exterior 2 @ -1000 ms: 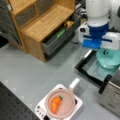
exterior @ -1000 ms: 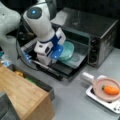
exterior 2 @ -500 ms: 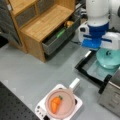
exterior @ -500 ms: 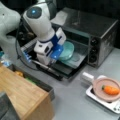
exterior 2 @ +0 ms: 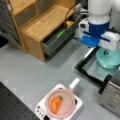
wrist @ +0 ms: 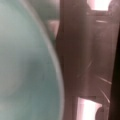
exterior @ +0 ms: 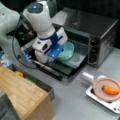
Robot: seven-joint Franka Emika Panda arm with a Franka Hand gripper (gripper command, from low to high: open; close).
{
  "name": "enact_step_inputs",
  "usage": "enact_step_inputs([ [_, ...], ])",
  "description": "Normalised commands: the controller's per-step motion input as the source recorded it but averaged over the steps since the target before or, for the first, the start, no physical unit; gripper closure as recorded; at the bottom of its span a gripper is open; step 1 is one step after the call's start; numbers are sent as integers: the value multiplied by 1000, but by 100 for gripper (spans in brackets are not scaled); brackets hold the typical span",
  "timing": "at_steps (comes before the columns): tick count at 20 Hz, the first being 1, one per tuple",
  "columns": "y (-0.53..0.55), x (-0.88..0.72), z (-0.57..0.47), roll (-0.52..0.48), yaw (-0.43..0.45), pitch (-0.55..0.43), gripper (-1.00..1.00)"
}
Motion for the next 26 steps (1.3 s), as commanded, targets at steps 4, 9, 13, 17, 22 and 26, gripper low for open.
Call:
enact_step_inputs([
  [4,-165,393,309,-204,-23,72,-100],
  [9,-209,544,314,-134,-27,124,-100],
  [13,-177,583,282,-121,-15,170,-100],
  [17,-95,463,237,-130,15,194,-100],
  [22,-27,458,238,-181,-13,232,-100],
  [26,-50,529,258,-173,-19,247,-100],
])
